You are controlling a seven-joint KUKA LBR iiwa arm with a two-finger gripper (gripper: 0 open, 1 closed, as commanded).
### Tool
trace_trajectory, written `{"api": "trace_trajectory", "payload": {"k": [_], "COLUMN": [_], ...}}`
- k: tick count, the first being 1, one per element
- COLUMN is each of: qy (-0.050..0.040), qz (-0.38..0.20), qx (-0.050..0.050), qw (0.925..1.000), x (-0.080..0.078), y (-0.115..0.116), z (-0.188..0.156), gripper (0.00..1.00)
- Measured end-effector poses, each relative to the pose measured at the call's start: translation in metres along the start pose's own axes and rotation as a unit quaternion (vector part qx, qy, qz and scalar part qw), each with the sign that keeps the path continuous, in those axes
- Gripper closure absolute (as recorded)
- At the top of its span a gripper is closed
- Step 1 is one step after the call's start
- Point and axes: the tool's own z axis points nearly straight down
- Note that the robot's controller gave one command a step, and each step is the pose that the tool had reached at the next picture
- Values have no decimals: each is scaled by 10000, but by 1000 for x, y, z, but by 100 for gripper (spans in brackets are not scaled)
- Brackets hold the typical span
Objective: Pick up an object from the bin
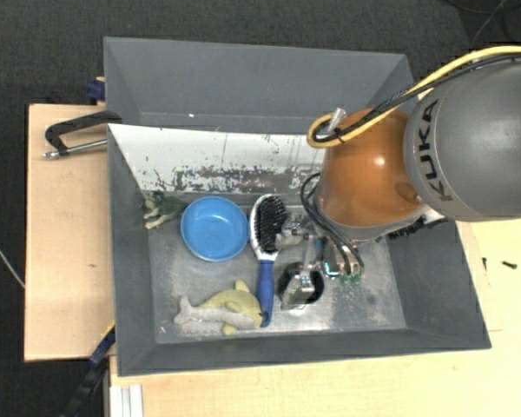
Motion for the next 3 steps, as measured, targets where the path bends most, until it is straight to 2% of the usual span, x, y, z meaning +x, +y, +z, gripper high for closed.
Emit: {"api": "trace_trajectory", "payload": {"k": [1,2,3], "qy": [-60,-70,-51], "qz": [-750,-3078,-2878], "qx": [-2,13,11], "qw": [9972,9514,9577], "x": [2,9,10], "y": [-49,-32,-47], "z": [74,45,46], "gripper": [0,0,0]}}
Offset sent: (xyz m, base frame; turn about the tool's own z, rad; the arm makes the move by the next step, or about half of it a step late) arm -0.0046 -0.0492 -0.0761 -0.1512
